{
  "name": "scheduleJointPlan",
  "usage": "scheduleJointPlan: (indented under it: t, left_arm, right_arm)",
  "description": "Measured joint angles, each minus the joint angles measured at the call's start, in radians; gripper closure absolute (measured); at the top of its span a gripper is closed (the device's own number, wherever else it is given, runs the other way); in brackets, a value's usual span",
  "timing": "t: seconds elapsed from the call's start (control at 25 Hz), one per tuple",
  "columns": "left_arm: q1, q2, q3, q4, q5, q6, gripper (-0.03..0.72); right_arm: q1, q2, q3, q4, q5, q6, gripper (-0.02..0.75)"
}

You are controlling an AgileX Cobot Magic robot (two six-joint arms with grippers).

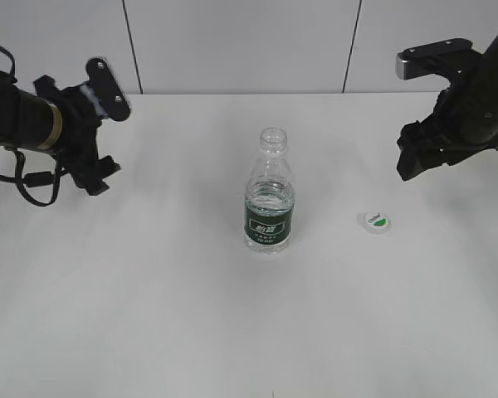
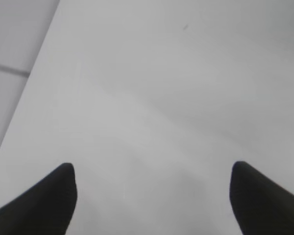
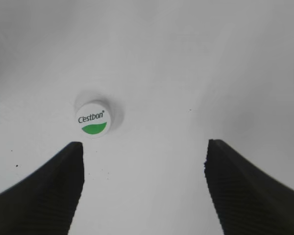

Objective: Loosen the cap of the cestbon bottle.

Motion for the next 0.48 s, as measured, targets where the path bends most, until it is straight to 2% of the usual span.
scheduleJointPlan:
  t: [0.12, 0.24, 0.32, 0.4, 0.48]
  left_arm:
    - [0.000, -0.008, 0.000, -0.102, 0.218, 0.000, 0.123]
    - [0.001, -0.009, -0.004, -0.294, 0.396, 0.001, 0.125]
    - [0.001, -0.009, -0.020, -0.480, 0.485, 0.032, 0.127]
    - [0.001, -0.009, -0.037, -0.668, 0.558, 0.129, 0.127]
    - [0.001, -0.009, -0.060, -0.869, 0.616, 0.274, 0.127]
  right_arm:
    - [0.000, -0.012, 0.000, -0.002, 0.000, 0.007, 0.150]
    - [0.000, -0.020, 0.000, -0.003, 0.000, 0.012, 0.150]
    - [0.000, -0.020, 0.000, -0.003, 0.000, 0.014, 0.150]
    - [0.000, -0.020, -0.002, -0.003, 0.001, 0.028, 0.150]
    - [0.000, -0.020, -0.013, -0.003, 0.011, 0.039, 0.150]
